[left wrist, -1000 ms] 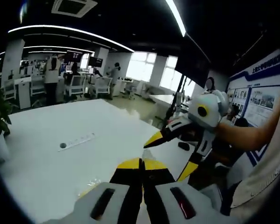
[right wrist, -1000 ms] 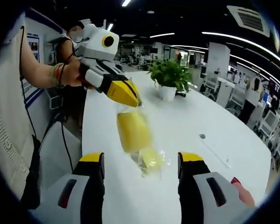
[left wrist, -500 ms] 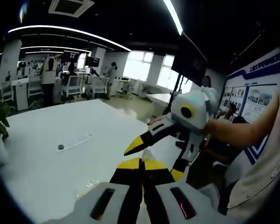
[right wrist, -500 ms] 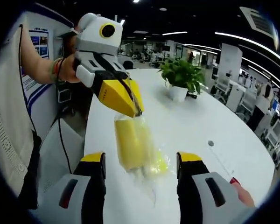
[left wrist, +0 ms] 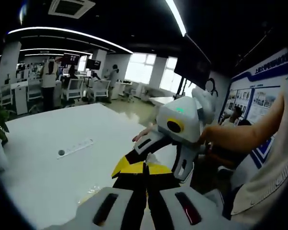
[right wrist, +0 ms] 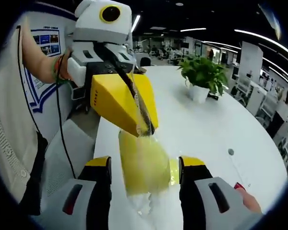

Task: Compare the silicone blocks by pressing each to a similar depth, holding the contact briefly, and releasing to observe deformation and rebound differences across the visible hardness samples.

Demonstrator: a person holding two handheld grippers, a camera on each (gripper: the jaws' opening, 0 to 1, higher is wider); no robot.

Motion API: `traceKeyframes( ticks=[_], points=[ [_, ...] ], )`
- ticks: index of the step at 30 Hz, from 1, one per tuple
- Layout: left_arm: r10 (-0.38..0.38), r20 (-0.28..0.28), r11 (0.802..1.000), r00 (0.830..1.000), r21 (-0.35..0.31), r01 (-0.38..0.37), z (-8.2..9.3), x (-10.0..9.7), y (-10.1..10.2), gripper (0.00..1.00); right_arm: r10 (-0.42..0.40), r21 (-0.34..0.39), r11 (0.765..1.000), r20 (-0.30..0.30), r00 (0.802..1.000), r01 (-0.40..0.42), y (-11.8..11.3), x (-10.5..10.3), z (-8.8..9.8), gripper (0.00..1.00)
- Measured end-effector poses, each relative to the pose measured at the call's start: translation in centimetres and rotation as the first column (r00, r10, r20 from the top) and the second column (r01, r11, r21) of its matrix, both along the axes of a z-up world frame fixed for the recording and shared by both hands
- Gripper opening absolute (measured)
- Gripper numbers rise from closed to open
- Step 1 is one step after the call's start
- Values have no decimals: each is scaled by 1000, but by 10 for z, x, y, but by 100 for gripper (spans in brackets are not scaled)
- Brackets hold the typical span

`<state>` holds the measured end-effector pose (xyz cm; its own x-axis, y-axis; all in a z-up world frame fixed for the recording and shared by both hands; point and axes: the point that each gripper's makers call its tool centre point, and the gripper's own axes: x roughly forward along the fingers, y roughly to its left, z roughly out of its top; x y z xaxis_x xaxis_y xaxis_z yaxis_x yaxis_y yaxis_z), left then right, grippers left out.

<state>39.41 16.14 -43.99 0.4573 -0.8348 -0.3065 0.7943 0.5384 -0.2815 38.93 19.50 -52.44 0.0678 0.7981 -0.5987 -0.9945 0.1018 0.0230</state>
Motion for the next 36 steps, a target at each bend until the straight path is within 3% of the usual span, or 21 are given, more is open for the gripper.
traceKeyframes(
  ticks=[13, 20, 24, 36],
  points=[
    [-30, 11, 1000, 999, -5, 31, 5, -8, -6, 0, 57, -10, 998, -16, 998, -57, 7, -9, -4, 35],
    [-40, 8, 999, 999, -7, 40, 5, -11, -6, 0, 57, -9, 998, -78, 995, -58, 6, -15, -4, 29],
    [-40, 9, 999, 999, -12, 40, 5, -10, -5, 0, 55, -12, 998, -49, 997, -55, 7, -13, -4, 26],
    [-55, 6, 998, 998, -18, 55, 4, -15, -6, 0, 74, -50, 996, -51, 996, -77, 3, -20, -6, 15]
  ],
)
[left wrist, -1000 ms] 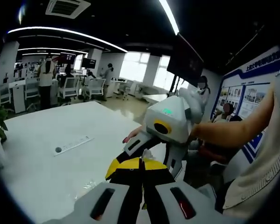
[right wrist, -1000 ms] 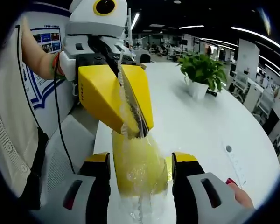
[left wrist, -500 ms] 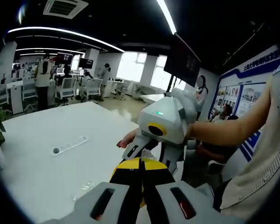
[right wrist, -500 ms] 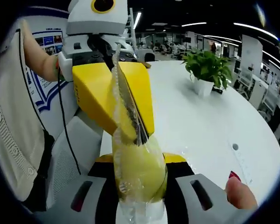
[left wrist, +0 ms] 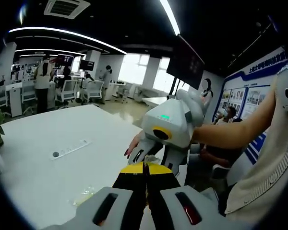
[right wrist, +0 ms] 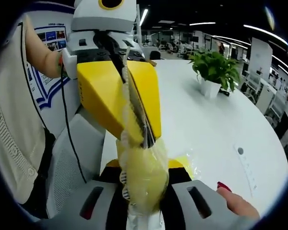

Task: Compare the silicone blocks by pressing each to a similar depth, holding the contact briefly, and releasing to observe deformation and rebound differences across the visible hardness samples.

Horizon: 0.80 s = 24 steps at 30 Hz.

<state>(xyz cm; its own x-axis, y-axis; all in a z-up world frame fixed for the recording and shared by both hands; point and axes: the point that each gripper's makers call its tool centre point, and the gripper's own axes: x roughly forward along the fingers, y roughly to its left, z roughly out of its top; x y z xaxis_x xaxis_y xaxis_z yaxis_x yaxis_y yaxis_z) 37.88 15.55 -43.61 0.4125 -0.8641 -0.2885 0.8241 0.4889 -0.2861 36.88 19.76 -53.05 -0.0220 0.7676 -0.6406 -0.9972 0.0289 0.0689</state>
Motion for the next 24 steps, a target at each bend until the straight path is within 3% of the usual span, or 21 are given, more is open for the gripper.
traceKeyframes(
  ticks=[24],
  points=[
    [-1, -6, 1000, 1000, 10, 1, -5, 2, 3, 0, 25, -29, 999, 7, 1000, -25, -1, -5, -7, 13]
  ],
)
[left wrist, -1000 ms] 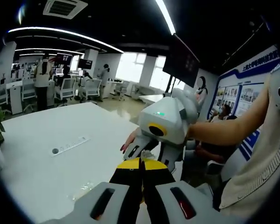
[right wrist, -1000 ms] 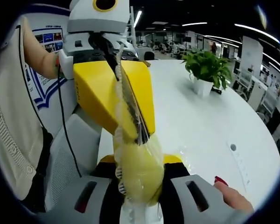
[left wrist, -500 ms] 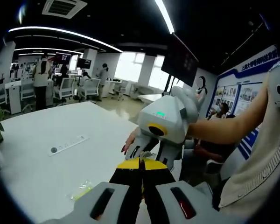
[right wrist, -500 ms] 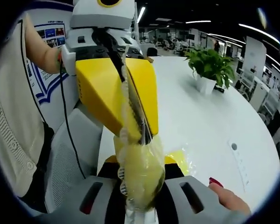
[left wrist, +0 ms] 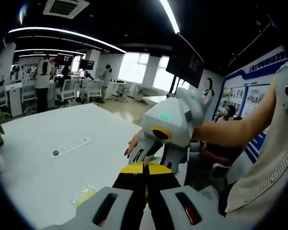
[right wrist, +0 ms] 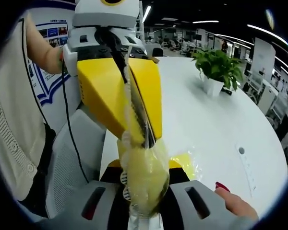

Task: Compare the silicone blocks by pressing each to a similar depth, holding the contact briefly, and releasing to observe deformation and rebound differences across the visible hardness samples.

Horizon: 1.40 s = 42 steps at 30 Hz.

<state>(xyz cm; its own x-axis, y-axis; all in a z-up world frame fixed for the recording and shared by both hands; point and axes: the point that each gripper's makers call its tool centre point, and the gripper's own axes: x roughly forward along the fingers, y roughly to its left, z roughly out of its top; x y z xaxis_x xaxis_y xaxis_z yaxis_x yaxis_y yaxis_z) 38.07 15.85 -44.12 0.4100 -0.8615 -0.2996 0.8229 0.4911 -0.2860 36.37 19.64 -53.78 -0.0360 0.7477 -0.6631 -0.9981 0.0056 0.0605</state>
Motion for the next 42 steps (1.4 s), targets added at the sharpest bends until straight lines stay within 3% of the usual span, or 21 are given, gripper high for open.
traceKeyframes(
  ticks=[6, 42],
  points=[
    [-2, -9, 1000, 1000, -5, 2, -2, 0, 2, 0, -1, 2, 1000, -21, 1000, 1, 0, -2, -2, 13],
    [-6, -31, 1000, 1000, -25, 5, 0, -10, -8, 0, -11, -13, 1000, -18, 1000, 10, -7, -5, -1, 14]
  ],
)
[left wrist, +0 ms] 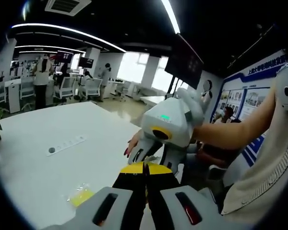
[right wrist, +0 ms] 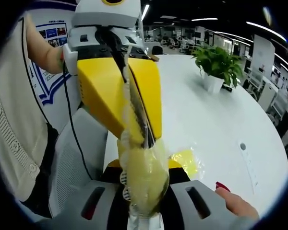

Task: Compare the silicone blocks by pressing each to a similar depth, holding the contact briefly, and releasing to observe deformation and rebound differences across the visible hardness samples.

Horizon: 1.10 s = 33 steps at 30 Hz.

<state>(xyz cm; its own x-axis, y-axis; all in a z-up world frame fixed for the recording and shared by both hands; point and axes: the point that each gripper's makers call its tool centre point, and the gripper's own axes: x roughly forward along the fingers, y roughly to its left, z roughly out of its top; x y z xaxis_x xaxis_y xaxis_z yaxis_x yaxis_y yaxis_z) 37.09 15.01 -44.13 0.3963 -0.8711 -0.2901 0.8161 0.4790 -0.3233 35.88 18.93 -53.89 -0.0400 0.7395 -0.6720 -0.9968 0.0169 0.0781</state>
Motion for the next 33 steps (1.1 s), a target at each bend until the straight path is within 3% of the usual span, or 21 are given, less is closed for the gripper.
traceKeyframes(
  ticks=[6, 11, 33],
  points=[
    [17, -22, 999, 1000, -32, -17, -1, 0, 0, 0, -2, 0, 1000, -1, 1000, 2, 0, 1, -1, 15],
    [32, -26, 998, 999, -59, -33, 2, 1, 0, 0, -23, 8, 1000, 32, 999, 23, -1, 7, 2, 17],
    [16, -33, 999, 999, -51, -18, 0, 8, -6, 0, -30, 27, 999, 37, 999, 29, -6, 13, 1, 22]
  ],
)
